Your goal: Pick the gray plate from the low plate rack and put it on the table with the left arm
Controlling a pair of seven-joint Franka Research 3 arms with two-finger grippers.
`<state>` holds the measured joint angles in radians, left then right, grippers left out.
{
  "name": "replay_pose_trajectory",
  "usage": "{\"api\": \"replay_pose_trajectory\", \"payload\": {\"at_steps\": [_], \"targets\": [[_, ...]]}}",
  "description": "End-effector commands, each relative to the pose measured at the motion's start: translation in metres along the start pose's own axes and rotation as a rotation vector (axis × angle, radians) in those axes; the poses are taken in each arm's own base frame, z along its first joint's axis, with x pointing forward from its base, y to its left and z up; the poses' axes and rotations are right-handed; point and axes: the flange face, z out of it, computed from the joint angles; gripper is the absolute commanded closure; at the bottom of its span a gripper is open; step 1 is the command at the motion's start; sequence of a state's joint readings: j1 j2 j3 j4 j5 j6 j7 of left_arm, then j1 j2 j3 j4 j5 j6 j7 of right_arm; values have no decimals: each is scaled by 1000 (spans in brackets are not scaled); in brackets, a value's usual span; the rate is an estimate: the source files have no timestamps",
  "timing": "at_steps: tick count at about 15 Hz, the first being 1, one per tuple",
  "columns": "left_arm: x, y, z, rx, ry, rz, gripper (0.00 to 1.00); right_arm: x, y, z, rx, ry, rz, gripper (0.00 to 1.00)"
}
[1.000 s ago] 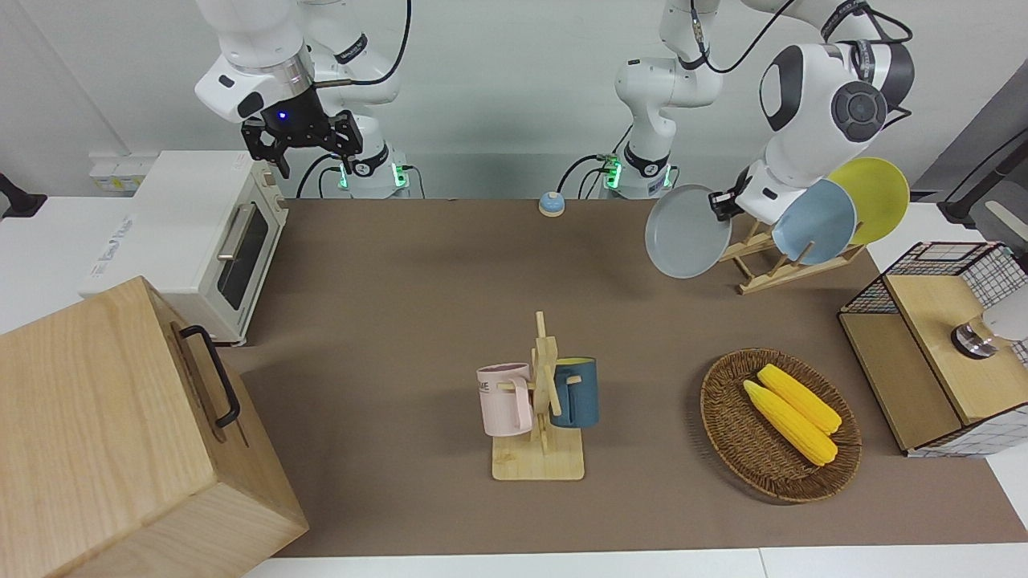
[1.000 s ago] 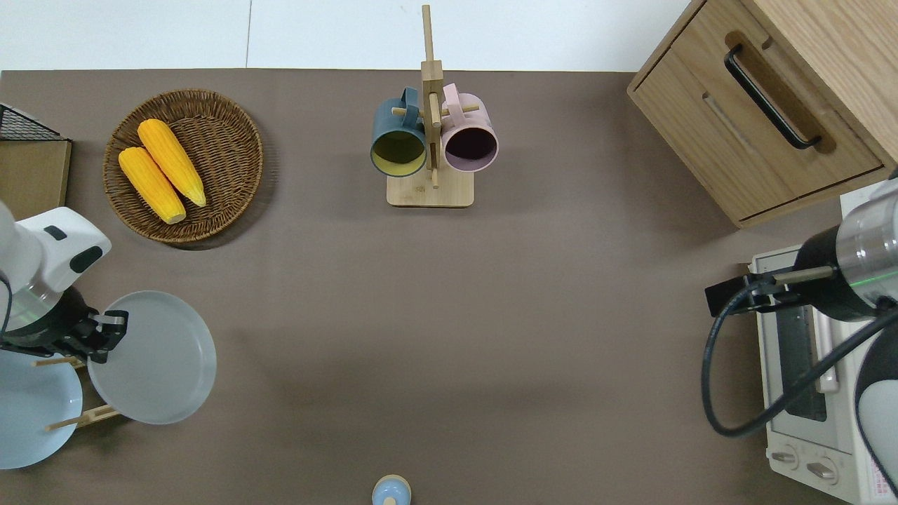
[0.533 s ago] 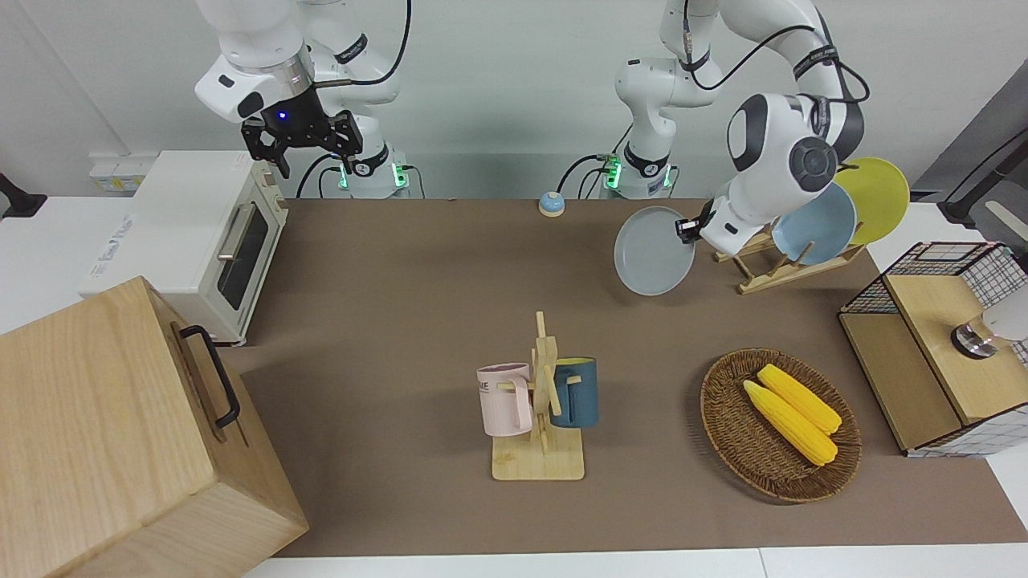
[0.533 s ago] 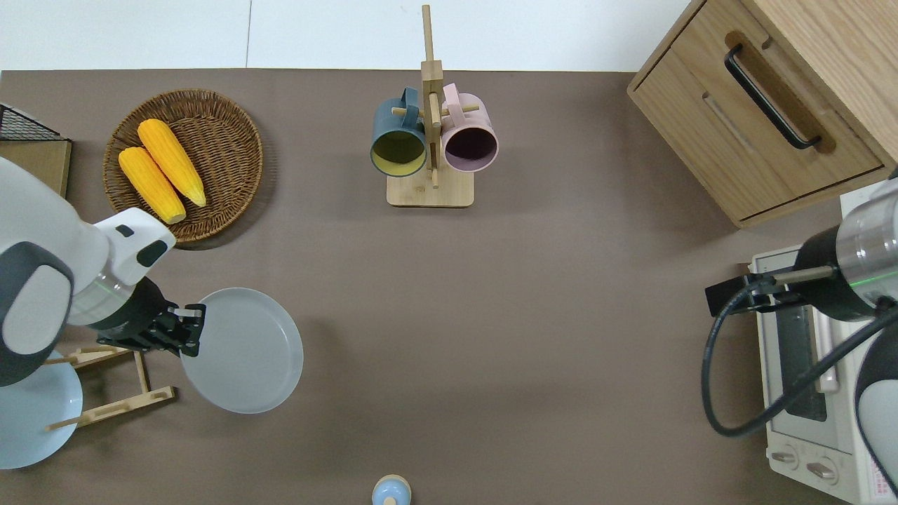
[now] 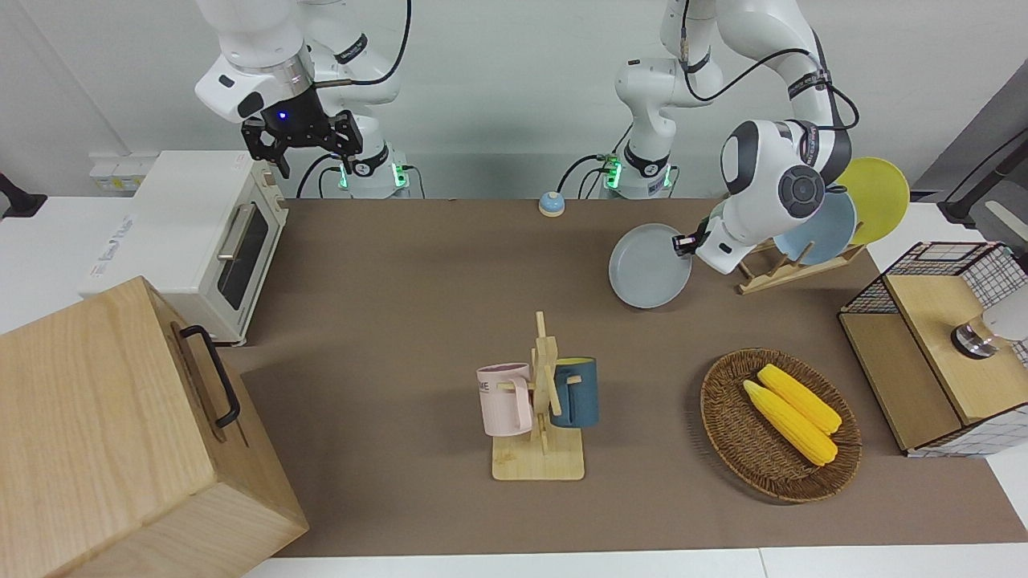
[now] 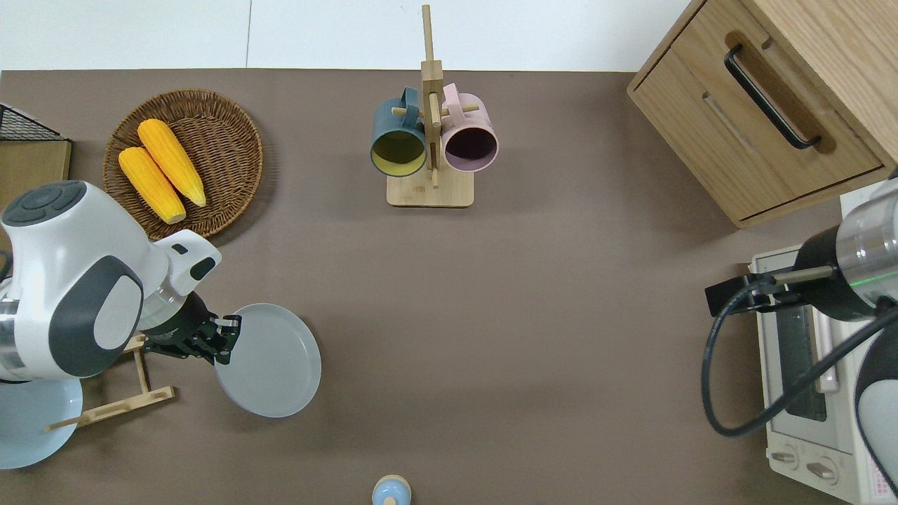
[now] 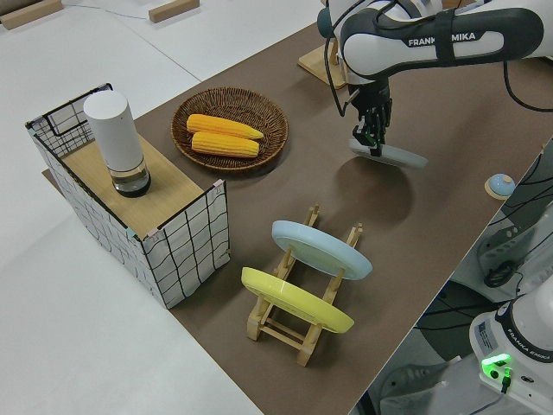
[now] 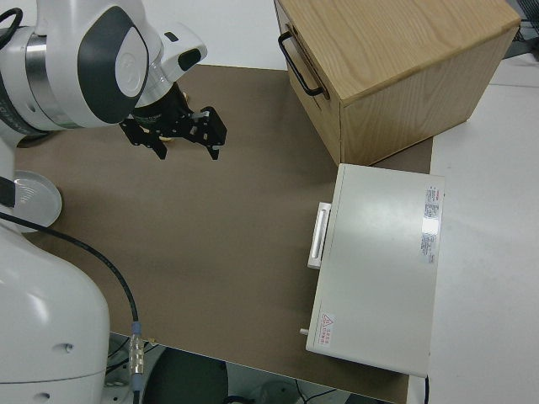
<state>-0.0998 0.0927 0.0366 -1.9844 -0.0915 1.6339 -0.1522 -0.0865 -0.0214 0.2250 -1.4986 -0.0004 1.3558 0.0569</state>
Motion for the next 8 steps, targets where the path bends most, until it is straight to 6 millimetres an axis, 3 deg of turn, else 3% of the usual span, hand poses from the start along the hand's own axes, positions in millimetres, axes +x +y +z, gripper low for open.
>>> {"api": "replay_pose_trajectory", "payload": {"at_steps": [1,4,5,8], "targets": [[2,-6,4,31,13,-9,457,-3,4,-4,3,-5,4,11],[1,-7,3,31,10,-10,440,-3,4,-4,3,-5,4,11],[0,-9,-1,28,17,-12,394,-3,4,-4,3,-5,4,11],[-6,-10,-26,22,63,-9,125,-4,3,-4,3,-5,3,11]]}}
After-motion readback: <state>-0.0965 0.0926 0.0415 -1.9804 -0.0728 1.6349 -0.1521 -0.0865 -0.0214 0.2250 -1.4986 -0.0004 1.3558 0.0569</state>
